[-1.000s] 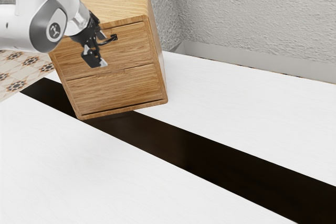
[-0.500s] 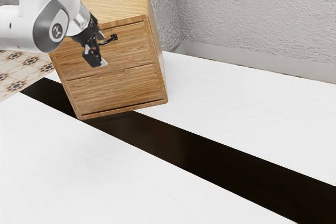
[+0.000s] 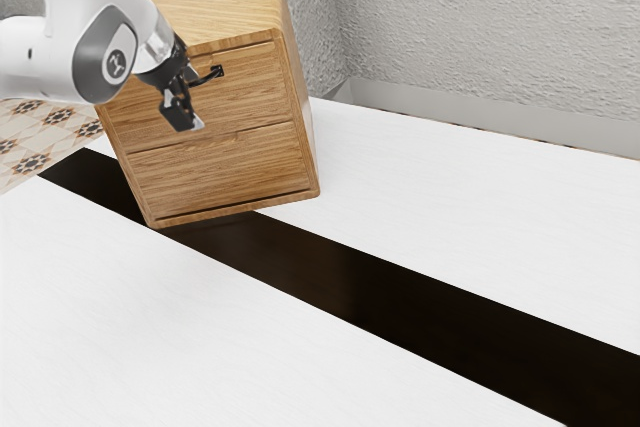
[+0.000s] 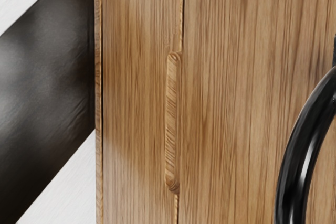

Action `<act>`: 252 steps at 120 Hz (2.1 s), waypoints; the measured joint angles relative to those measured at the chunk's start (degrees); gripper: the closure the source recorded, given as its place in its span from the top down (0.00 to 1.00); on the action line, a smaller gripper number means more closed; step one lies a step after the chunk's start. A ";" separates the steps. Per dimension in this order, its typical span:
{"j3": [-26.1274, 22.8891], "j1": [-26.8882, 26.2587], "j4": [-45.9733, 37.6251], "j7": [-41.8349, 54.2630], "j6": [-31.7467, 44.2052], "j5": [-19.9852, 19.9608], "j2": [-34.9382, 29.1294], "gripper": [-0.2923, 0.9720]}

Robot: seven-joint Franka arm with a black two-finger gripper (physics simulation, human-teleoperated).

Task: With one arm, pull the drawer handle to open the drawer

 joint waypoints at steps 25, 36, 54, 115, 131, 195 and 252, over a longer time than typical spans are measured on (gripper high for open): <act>-0.22 0.55 1.43 -0.03 0.12 -0.08 1.16 0.77; -0.12 0.72 1.53 0.00 0.14 -0.09 1.54 0.77; -0.05 0.76 1.52 0.05 0.19 -0.13 1.63 0.77; 0.60 0.43 -2.57 0.09 0.90 -1.61 0.67 0.77; 0.34 -0.31 -8.16 0.04 1.56 -1.59 -3.95 0.77; -0.65 -3.59 -21.07 -0.16 2.78 -1.11 -15.48 0.77; -3.50 -4.15 -30.50 -1.11 2.60 1.59 -24.80 0.77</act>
